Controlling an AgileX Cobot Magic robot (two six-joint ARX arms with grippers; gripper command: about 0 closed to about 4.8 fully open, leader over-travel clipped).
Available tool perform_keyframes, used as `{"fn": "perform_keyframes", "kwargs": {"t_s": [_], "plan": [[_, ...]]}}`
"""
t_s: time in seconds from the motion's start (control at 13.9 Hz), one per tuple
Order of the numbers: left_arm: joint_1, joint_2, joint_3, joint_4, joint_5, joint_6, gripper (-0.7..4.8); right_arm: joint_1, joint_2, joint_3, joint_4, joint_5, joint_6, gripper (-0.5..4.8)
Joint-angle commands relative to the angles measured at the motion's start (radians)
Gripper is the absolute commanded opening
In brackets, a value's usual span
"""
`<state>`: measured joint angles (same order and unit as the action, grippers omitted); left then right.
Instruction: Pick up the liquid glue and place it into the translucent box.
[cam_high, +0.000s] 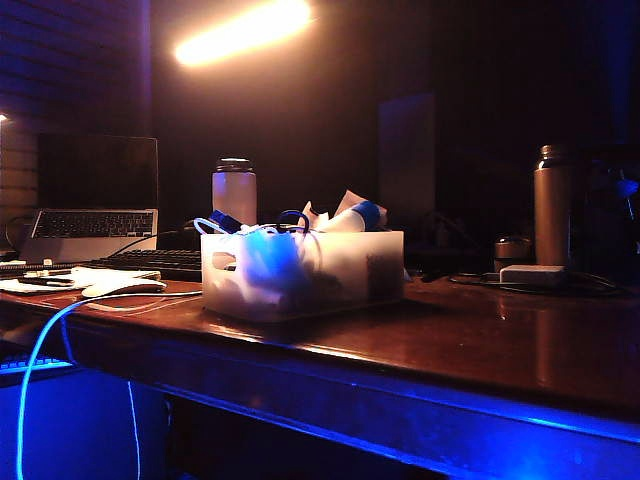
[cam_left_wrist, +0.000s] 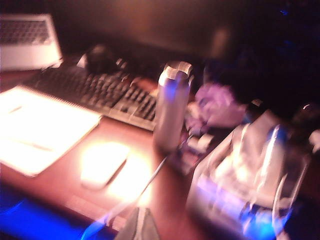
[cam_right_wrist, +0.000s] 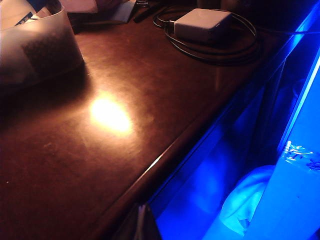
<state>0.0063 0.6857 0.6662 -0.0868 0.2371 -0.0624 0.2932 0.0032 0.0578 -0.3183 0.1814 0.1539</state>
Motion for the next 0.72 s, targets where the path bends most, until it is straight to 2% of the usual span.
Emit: {"fn": "perform_keyframes", "kwargs": {"t_s": [0.07,0.36,0.65,0.72], "plan": [[0.02,-0.198,-0.205,0.045,-0.095,-0.028,-0.05,-0.001,-0.001,-0.003,0.009,0.0,0.003,-0.01],[0.045,-0.5,-0.512,0.089,-0.151,-0.043,-0.05,-0.001,-0.001,-0.003,0.009,0.0,0.003,-0.01],[0.049,-0.603,-0.662,0.079,-0.177,-0.022,-0.05,-0.001,-0.001,-0.003,0.009,0.0,0.003,-0.01],[0.049,-0.621,-0.661,0.009,-0.188,-0.013,-0.05,-0.001,-0.001,-0.003,0.009,0.0,0.003,-0.01]]}}
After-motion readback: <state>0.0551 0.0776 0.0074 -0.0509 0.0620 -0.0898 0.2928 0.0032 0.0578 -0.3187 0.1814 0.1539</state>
